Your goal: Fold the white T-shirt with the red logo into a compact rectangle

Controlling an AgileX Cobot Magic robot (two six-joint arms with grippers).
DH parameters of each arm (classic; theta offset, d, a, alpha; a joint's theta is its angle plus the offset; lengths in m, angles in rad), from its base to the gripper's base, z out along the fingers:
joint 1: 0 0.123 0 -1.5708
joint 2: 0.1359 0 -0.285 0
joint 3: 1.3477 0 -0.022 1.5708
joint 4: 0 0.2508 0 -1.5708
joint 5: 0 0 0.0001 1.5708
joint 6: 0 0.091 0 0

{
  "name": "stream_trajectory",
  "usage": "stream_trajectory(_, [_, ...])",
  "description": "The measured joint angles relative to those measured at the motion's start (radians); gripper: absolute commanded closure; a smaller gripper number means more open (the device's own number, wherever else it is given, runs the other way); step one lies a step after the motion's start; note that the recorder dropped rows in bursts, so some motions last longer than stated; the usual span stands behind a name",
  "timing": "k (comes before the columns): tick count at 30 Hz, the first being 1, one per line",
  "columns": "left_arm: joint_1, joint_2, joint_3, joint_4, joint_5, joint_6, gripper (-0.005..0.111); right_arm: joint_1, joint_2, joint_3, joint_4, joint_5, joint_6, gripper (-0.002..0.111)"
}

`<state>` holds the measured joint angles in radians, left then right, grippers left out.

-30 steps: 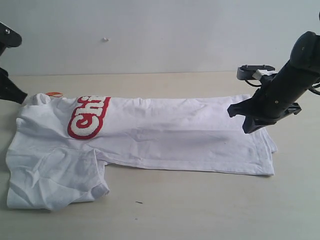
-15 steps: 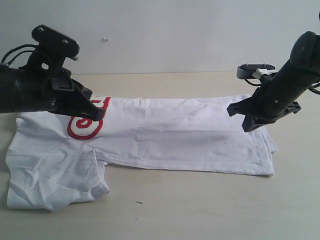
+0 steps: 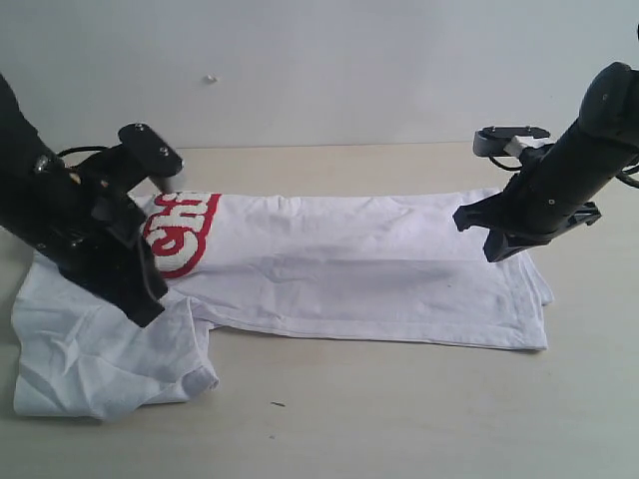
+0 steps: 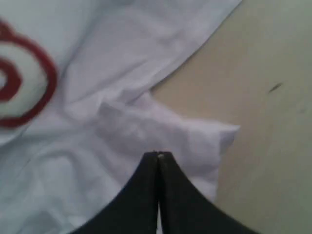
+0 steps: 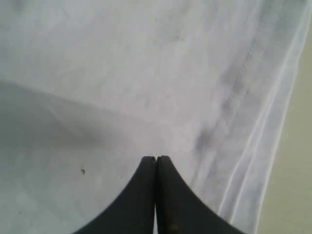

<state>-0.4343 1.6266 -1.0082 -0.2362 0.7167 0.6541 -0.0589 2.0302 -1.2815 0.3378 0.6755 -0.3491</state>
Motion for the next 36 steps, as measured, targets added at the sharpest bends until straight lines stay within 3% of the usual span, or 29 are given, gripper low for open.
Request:
stream_trajectory(3, [-0.081,-0.005,-0.012,0.178,0.045,-0.161,0.071,0.000,0.000,0.000,0.000,-0.001,0.000,0.108])
stream_trajectory(5, [-0.159,-0.009,-0.014,0.244,0.081,-0.249,0.061,0.000,0.000,0.000,0.002,-0.002,0.000,0.108])
stream_trajectory(8, [-0.278,-0.007,0.018,0.375,0.112,-0.423,0.057,0.000,0.000,0.000,0.003,-0.002,0.000,0.108])
stream_trajectory(11, [-0.335,0.010,0.090,0.489,0.102,-0.594,0.056,0.000,0.000,0.000,0.008,-0.002,0.000,0.108])
stream_trajectory(15, [-0.356,0.042,0.192,0.555,-0.071,-0.791,0.056,0.000,0.000,0.000,0.018,-0.002,0.000,0.108])
stream_trajectory(19, [-0.356,0.091,0.212,0.709,-0.207,-1.022,0.056,0.000,0.000,0.000,0.023,0.002,0.000,0.108])
stream_trajectory(25, [-0.356,0.196,0.210,0.953,-0.201,-1.305,0.045,0.000,0.000,0.000,0.022,0.004,0.000,0.108])
stream_trajectory(31, [-0.379,0.206,0.182,0.943,-0.189,-1.303,0.046,0.000,0.000,0.000,0.025,0.004,-0.004,0.108])
stream_trajectory(36, [-0.402,0.175,0.175,0.760,-0.233,-1.169,0.046,0.000,0.000,0.000,0.025,-0.002,-0.004,0.108])
